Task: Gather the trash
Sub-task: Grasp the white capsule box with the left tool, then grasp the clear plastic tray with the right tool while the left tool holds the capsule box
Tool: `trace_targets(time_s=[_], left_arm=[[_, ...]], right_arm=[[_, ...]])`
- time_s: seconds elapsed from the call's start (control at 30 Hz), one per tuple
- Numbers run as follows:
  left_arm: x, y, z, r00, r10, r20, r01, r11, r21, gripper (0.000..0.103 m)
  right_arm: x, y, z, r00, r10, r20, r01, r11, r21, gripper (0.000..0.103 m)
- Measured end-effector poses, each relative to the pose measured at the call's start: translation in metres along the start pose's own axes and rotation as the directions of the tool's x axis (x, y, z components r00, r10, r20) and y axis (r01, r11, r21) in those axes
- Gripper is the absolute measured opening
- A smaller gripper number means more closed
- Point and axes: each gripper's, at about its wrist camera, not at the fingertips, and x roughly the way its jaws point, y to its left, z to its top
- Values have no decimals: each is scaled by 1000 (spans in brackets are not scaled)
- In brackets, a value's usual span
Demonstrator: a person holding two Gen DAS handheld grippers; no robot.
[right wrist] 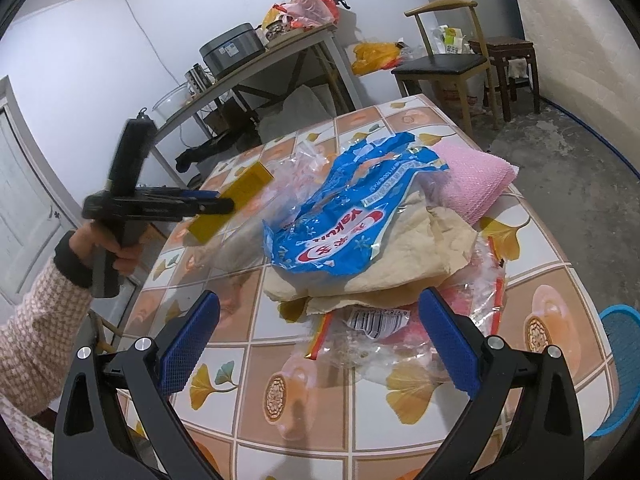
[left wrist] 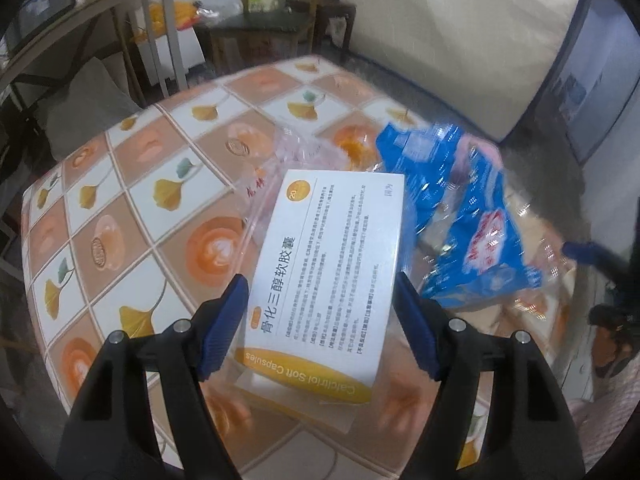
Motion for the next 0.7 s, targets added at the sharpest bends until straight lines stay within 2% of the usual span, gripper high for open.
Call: trace_targets(time_s=[0.17,0.37,0.43,0.53,0.63,0.7], left_arm=[[-39,-3,-10,992,-28,121,34,998,-46,70],[-73,-5,-38,972,-45,230,72,991,-113,70],[-82,-7,-54,966,-34,257,70,988,-135,70],[-88,-7,-77,961,-14,275,64,983,-175,70],[-89,-11,-102,964,21,265,33,979,-199,70],[-88,-13,-116,968,40,247,12,978,-208,70]], right_arm=[[0,9,12,1000,26,10,-26,999,-26,97],[2,32,46,991,135,10,-135,989,-63,95],[11,41,66,984,175,-17,-176,981,-79,92],[33,47,90,978,192,-78,-198,977,-79,85],[67,46,115,970,184,-158,-196,978,-65,77],[94,43,128,957,185,-222,-198,980,-37,72]])
